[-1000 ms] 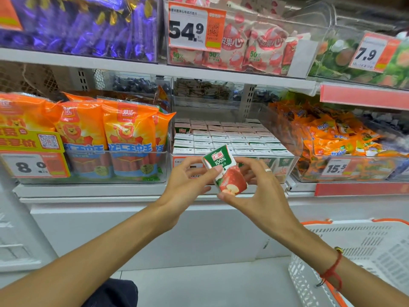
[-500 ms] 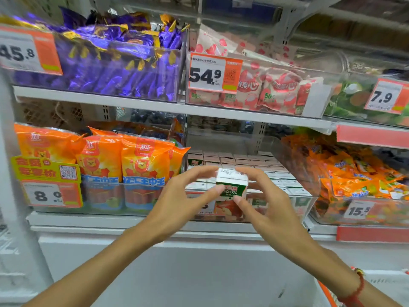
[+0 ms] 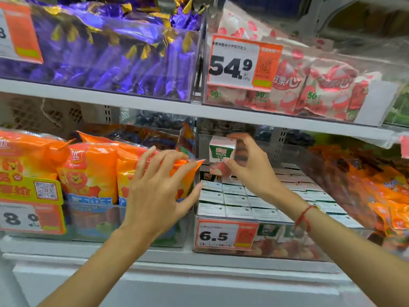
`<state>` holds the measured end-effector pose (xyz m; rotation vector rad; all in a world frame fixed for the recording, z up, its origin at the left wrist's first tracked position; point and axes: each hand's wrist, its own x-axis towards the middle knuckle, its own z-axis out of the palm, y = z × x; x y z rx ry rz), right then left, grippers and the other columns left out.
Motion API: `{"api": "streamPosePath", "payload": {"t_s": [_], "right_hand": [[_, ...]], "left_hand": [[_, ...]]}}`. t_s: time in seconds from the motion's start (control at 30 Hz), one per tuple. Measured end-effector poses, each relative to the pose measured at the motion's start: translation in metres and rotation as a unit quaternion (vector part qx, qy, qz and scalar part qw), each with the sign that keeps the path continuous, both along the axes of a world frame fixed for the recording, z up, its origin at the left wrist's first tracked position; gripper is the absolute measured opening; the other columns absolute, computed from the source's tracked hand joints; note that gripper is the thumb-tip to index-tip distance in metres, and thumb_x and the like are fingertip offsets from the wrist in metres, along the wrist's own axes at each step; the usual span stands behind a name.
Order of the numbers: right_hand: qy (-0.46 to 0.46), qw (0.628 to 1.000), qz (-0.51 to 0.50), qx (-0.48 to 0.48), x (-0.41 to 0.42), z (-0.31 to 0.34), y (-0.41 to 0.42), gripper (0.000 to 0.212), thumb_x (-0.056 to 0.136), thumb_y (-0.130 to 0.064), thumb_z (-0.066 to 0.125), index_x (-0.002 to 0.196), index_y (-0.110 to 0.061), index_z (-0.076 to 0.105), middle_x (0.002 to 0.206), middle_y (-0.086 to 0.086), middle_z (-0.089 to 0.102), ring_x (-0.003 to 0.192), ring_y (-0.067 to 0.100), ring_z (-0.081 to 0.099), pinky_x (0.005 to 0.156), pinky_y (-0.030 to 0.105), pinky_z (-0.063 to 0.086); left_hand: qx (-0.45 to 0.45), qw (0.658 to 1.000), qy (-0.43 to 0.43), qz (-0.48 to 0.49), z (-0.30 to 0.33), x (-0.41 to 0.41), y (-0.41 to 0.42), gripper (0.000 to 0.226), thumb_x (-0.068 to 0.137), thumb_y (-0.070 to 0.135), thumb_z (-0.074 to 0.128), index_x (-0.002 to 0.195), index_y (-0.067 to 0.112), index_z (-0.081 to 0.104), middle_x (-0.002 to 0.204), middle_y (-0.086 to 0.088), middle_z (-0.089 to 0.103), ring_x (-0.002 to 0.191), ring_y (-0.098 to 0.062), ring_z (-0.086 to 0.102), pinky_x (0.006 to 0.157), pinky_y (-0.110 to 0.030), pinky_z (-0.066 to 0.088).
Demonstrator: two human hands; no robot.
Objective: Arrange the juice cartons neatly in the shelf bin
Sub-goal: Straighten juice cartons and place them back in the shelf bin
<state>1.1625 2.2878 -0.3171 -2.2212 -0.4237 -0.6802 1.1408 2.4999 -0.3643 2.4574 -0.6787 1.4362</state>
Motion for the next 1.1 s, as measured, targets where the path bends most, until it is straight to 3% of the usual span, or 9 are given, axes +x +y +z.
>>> {"api": "streamPosePath", "payload": {"t_s": [0.07,0.2,0.33,0.47,0.6,0.77,0.83,0.97,1.1], "right_hand": [[0.019,1.0,0.019,-0.006,0.014,-0.005,0.002,0.04,0.09,-0.013,0.067,0.122,-0.028,0.047,0.102,-0.011,0.063,0.096,0.002,0.062,0.089,0.032,0.055],[0.07,0.996,0.06,-0.011,0.03,-0.008,0.004,0.043,0.09,-0.009,0.067,0.128,-0.017,0.049,0.113,-0.002,0.066,0.105,0.013,0.064,0.091,0.028,0.054],[0.07,0.994,0.086,0.011,0.035,-0.005,0.004,0.04,0.089,-0.007,0.067,0.122,-0.023,0.051,0.103,-0.011,0.064,0.096,0.009,0.065,0.081,0.018,0.055],[0.093,0.991,0.089,0.042,0.036,-0.011,0.005,0.042,0.089,-0.005,0.067,0.125,-0.017,0.051,0.106,-0.004,0.065,0.097,0.01,0.065,0.079,0.017,0.055],[0.172,0.97,0.127,0.119,0.034,-0.012,-0.007,0.036,0.094,-0.008,0.061,0.127,-0.016,0.049,0.111,0.004,0.068,0.105,0.016,0.066,0.089,0.027,0.055],[0.205,0.97,0.126,-0.014,0.038,-0.011,-0.015,0.033,0.096,-0.012,0.059,0.126,-0.017,0.047,0.116,0.004,0.065,0.101,0.008,0.064,0.079,0.01,0.05],[0.197,0.969,0.124,-0.087,0.04,-0.018,-0.014,0.034,0.095,-0.013,0.06,0.127,-0.014,0.05,0.122,0.003,0.062,0.11,0.012,0.06,0.087,0.012,0.048],[0.157,0.961,0.069,-0.218,0.046,-0.027,-0.019,0.03,0.099,-0.025,0.054,0.128,-0.019,0.06,0.131,0.003,0.055,0.124,0.016,0.048,0.106,0.028,0.037],[0.168,0.948,0.071,-0.26,0.049,-0.025,-0.025,0.03,0.101,-0.025,0.05,0.129,-0.024,0.061,0.133,0.001,0.055,0.125,0.015,0.046,0.105,0.026,0.035]], "left_hand": [[-0.005,1.0,-0.012,-0.003,-0.001,0.0,0.0,0.043,0.087,0.05,0.058,0.117,0.02,0.067,0.118,-0.005,0.062,0.115,-0.024,0.05,0.116,-0.044,0.023],[-0.007,1.0,-0.02,-0.007,0.0,0.0,-0.001,0.041,0.087,0.047,0.061,0.117,0.02,0.066,0.118,-0.005,0.062,0.116,-0.023,0.049,0.115,-0.045,0.023],[-0.006,1.0,-0.021,0.001,0.0,-0.001,-0.001,0.041,0.088,0.046,0.06,0.118,0.02,0.067,0.119,-0.007,0.062,0.117,-0.024,0.049,0.116,-0.045,0.023],[-0.005,1.0,-0.015,0.007,0.0,-0.003,-0.002,0.04,0.089,0.046,0.06,0.118,0.02,0.066,0.119,-0.007,0.062,0.117,-0.025,0.049,0.117,-0.044,0.021],[-0.005,1.0,-0.014,0.01,0.0,-0.002,-0.003,0.04,0.089,0.046,0.059,0.118,0.02,0.065,0.12,-0.007,0.062,0.118,-0.025,0.049,0.117,-0.042,0.019],[-0.002,1.0,-0.018,0.016,-0.001,-0.001,-0.003,0.041,0.09,0.047,0.058,0.119,0.02,0.065,0.121,-0.008,0.062,0.118,-0.026,0.049,0.117,-0.045,0.022],[-0.003,1.0,-0.021,0.017,-0.001,-0.001,-0.002,0.041,0.09,0.047,0.058,0.119,0.019,0.065,0.121,-0.008,0.062,0.118,-0.026,0.048,0.117,-0.045,0.022],[-0.005,1.0,-0.017,0.016,-0.001,-0.002,-0.002,0.041,0.09,0.046,0.057,0.119,0.019,0.066,0.121,-0.009,0.062,0.119,-0.026,0.048,0.116,-0.045,0.022],[-0.003,1.0,-0.014,0.019,-0.001,-0.001,-0.003,0.041,0.09,0.046,0.056,0.12,0.02,0.066,0.121,-0.009,0.062,0.119,-0.026,0.048,0.117,-0.045,0.022]]}}
